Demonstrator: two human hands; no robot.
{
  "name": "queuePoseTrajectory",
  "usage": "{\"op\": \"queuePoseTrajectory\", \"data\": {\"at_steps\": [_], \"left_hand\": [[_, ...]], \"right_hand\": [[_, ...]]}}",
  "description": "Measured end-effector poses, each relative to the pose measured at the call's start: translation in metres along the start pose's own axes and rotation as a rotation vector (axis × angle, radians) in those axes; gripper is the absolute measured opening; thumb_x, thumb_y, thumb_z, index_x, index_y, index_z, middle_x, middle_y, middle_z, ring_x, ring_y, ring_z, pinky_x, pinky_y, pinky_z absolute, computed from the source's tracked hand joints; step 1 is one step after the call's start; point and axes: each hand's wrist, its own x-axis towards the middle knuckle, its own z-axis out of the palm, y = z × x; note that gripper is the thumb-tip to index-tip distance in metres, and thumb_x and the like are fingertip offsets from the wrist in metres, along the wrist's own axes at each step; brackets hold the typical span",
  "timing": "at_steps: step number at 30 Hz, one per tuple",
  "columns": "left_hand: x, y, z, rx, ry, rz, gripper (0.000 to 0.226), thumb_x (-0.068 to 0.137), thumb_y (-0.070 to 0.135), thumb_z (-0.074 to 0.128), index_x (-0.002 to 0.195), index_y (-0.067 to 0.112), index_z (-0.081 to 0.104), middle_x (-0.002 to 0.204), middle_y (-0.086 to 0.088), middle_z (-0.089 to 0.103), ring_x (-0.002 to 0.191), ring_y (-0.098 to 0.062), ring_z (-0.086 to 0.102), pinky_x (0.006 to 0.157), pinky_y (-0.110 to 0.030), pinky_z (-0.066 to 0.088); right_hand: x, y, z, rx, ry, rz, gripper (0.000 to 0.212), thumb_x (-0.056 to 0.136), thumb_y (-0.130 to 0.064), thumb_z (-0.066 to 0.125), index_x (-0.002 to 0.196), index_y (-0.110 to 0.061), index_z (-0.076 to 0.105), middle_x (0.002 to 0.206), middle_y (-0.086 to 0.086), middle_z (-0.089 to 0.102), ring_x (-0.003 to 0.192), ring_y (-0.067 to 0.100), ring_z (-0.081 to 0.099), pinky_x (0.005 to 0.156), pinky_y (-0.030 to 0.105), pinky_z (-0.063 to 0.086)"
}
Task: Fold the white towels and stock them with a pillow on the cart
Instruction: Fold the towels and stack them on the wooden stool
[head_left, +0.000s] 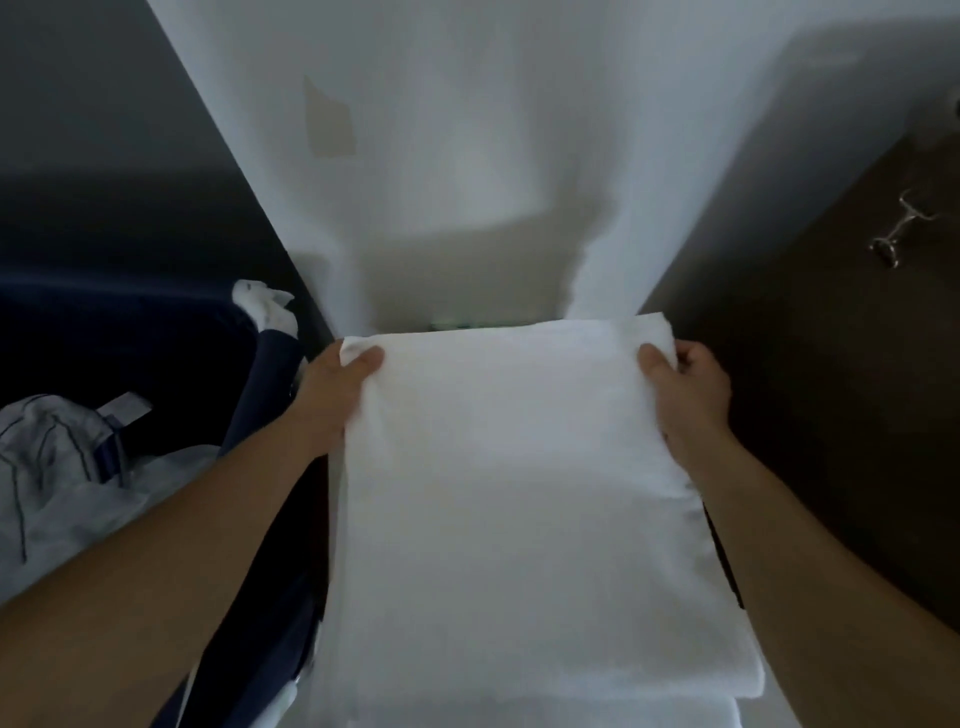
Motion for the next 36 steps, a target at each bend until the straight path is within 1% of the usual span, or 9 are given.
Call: {"op": "queuePoseTrajectory", "data": {"at_steps": [3,9,13,19,22,25,29,33,36], "left_hand": [[0.016,-0.011,0.016,0.303,0.011,0.022,0.041,0.097,0.024,0.057,0.134,0.009,0.048,0.125,-0.006,0.056,0.099,-0.02,0.057,0.072,-0.028,0.044],[-0.024,-0.041,0.017,0.46,0.175,0.112,0.081,0.087,0.026,0.07,0.152,0.014,0.024,0.148,-0.009,0.035,0.132,-0.028,0.04,0.103,-0.039,0.04],[-0.086,-0.093,0.006,0.563,0.134,0.04,0.078,0.081,0.046,0.07,0.144,0.018,0.035,0.14,-0.011,0.04,0.126,-0.031,0.044,0.102,-0.05,0.044],[-0.163,-0.134,-0.001,0.665,0.141,-0.04,0.065,0.084,0.049,0.066,0.136,0.014,0.048,0.134,-0.01,0.049,0.123,-0.03,0.045,0.1,-0.044,0.045],[-0.185,-0.14,-0.004,0.746,0.189,-0.043,0.071,0.08,0.054,0.067,0.134,0.012,0.047,0.135,-0.011,0.05,0.124,-0.032,0.044,0.1,-0.044,0.043],[-0.203,-0.141,-0.007,0.703,0.179,-0.238,0.087,0.074,0.063,0.068,0.138,0.009,0.044,0.133,-0.013,0.051,0.12,-0.034,0.05,0.095,-0.046,0.049],[-0.208,-0.136,-0.017,0.642,0.098,-0.435,0.092,0.072,0.065,0.072,0.135,0.001,0.049,0.13,-0.016,0.057,0.111,-0.033,0.058,0.092,-0.041,0.052],[-0.216,-0.127,-0.023,0.444,0.053,-0.49,0.068,0.08,0.038,0.079,0.125,-0.006,0.054,0.116,-0.019,0.063,0.086,-0.027,0.06,0.079,-0.034,0.054],[-0.221,-0.12,-0.028,0.36,0.021,-0.471,0.051,0.083,0.027,0.078,0.115,-0.006,0.057,0.091,-0.013,0.062,0.07,-0.022,0.057,0.052,-0.025,0.047]], "right_hand": [[0.002,0.011,0.012,-0.202,-0.046,0.096,0.042,0.091,-0.03,0.067,0.127,-0.012,0.057,0.12,0.008,0.062,0.097,0.022,0.057,0.082,0.036,0.048],[-0.028,0.034,-0.002,-0.474,-0.107,0.091,0.07,0.085,-0.037,0.071,0.145,-0.015,0.041,0.139,0.01,0.05,0.123,0.033,0.052,0.098,0.047,0.046],[-0.061,0.055,-0.021,-0.578,-0.218,0.084,0.075,0.081,-0.043,0.071,0.143,-0.015,0.041,0.137,0.012,0.052,0.122,0.034,0.054,0.098,0.049,0.048],[-0.103,0.074,-0.058,-0.691,-0.25,0.097,0.08,0.08,-0.051,0.071,0.142,-0.012,0.04,0.136,0.011,0.05,0.119,0.035,0.056,0.095,0.048,0.05],[-0.121,0.078,-0.076,-0.745,-0.274,0.164,0.076,0.079,-0.057,0.068,0.134,-0.011,0.043,0.121,0.007,0.055,0.106,0.032,0.06,0.087,0.044,0.052],[-0.137,0.08,-0.091,-0.688,-0.352,0.259,0.065,0.077,-0.059,0.07,0.119,-0.014,0.049,0.095,-0.002,0.057,0.089,0.026,0.06,0.078,0.038,0.051],[-0.143,0.076,-0.098,-0.457,-0.403,0.3,0.049,0.075,-0.042,0.08,0.107,-0.015,0.054,0.095,-0.001,0.06,0.084,0.022,0.061,0.085,0.042,0.055],[-0.145,0.057,-0.098,-0.194,-0.507,0.355,0.031,0.075,-0.021,0.083,0.098,-0.014,0.063,0.103,0.005,0.066,0.091,0.026,0.063,0.084,0.043,0.055],[-0.143,0.051,-0.1,-0.135,-0.568,0.36,0.032,0.077,-0.019,0.081,0.104,-0.015,0.064,0.107,0.006,0.066,0.097,0.028,0.063,0.086,0.045,0.056]]}}
